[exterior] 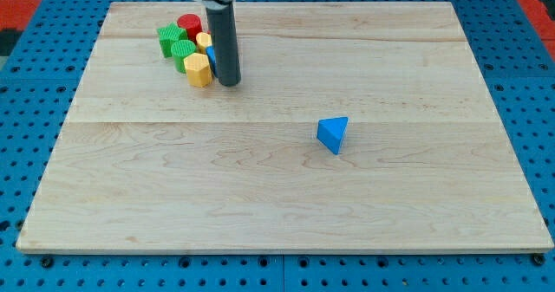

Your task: Place the blue triangle to the right side of the blue triangle

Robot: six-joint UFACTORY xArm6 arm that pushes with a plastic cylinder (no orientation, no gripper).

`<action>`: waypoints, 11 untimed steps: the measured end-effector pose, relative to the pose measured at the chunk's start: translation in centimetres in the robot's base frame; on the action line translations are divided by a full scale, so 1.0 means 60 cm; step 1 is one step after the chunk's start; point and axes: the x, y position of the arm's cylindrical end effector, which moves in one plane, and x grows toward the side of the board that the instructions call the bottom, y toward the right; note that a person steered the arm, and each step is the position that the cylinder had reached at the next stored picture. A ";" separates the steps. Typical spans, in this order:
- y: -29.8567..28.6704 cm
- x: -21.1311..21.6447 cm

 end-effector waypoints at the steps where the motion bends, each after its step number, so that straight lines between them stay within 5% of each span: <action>1: 0.206 0.023; 2: 0.372 0.087; 3: 0.373 0.179; 4: 0.208 0.179; 5: 0.160 0.171; 7: 0.196 0.046; 9: 0.123 -0.021; 11: 0.246 -0.086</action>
